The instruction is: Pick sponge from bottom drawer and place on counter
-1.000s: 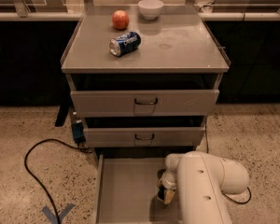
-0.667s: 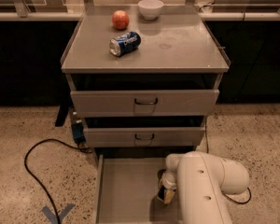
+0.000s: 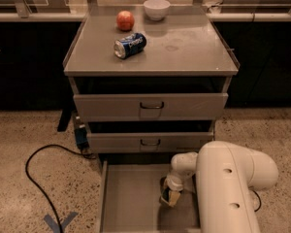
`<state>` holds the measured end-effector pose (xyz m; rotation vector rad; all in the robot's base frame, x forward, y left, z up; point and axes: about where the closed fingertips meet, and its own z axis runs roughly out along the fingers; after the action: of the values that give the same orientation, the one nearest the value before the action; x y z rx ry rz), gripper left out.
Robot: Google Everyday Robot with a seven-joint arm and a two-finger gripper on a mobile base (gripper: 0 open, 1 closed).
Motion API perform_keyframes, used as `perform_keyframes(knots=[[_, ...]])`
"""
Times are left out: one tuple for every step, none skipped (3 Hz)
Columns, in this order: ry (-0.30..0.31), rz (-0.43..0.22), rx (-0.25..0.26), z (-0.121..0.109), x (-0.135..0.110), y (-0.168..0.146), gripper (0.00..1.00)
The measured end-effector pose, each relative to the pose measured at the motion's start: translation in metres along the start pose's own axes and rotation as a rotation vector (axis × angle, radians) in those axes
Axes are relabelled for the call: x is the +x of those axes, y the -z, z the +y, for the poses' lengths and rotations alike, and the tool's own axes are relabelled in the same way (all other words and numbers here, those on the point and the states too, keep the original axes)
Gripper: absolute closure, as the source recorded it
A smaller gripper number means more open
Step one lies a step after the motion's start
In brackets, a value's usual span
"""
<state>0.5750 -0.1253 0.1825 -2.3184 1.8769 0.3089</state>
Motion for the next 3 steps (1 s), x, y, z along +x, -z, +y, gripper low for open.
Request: perform_keyframes(knots=[[-0.005, -0.013, 0.055, 0.004, -0.029, 0.058, 1.0], [-0.002, -0.037, 0.142, 0.019, -0.055, 0.124, 1.0], [0.03, -0.013, 0.217, 0.051, -0.09, 0.211, 1.0]])
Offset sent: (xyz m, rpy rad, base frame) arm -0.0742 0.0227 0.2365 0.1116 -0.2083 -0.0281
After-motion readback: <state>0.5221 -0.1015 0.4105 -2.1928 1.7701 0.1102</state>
